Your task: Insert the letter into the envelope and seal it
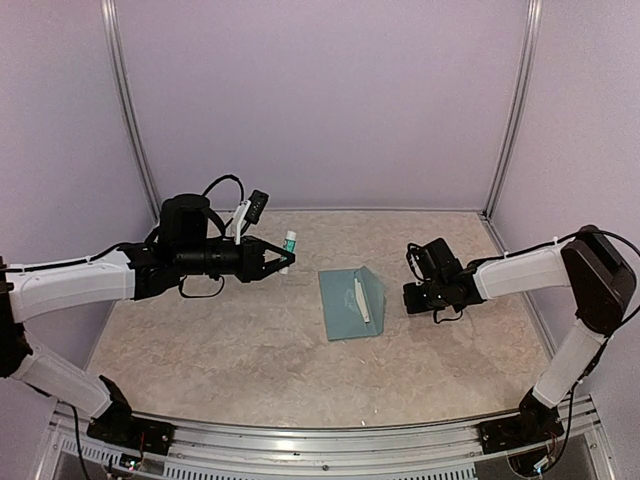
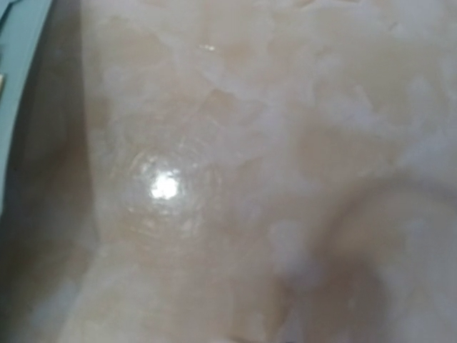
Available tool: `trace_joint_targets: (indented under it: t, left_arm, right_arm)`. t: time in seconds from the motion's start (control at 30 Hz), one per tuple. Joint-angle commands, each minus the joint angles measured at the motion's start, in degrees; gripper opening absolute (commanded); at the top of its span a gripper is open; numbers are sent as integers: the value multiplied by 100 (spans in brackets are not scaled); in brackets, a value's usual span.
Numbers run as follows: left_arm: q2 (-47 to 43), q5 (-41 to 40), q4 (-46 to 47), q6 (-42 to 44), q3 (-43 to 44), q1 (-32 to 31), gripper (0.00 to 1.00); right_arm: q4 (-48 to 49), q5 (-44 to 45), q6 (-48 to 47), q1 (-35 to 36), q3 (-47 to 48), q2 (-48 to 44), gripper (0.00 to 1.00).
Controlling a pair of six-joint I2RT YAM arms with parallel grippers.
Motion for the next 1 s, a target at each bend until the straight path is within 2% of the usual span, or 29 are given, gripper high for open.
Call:
trace_joint_targets:
  t: [0.0,0.13,0.27,0.43,0.57,0.77,0.87,0.97]
  left_arm:
    - [-42,147,225,-110,-55,17,7]
    - [-128,135,300,-197,-54,2,7]
    - [-225,43,317,-280,-12,-105,8]
    - [-362,-605,357,-235,71,-661,8]
    - [-428,-946,666,-285,119,-1151,8]
    - [-321,-509,1307,-477,199,-1536,10]
    - [-186,-310,1378,-451,326,-1733,10]
    - [-100,-128,1488,-520,385,-1857,11]
  right_arm:
    - [68,-20,48,-67,-63,78,36]
    - [68,-66,66,-73,-77,-30,46]
    - [-92,-79,58,-81,-43,-260,52]
    - [-344,-404,-20,-77,-27,-1096,64]
    - [165,-1822,-320,-64,-201,-2128,75]
    - [1909,-4653,84,141,-496,-3201,81]
    - [2669,-5271,465,390,-521,-3341,81]
    - [3012,-5600,594,805,-375,-3206,80]
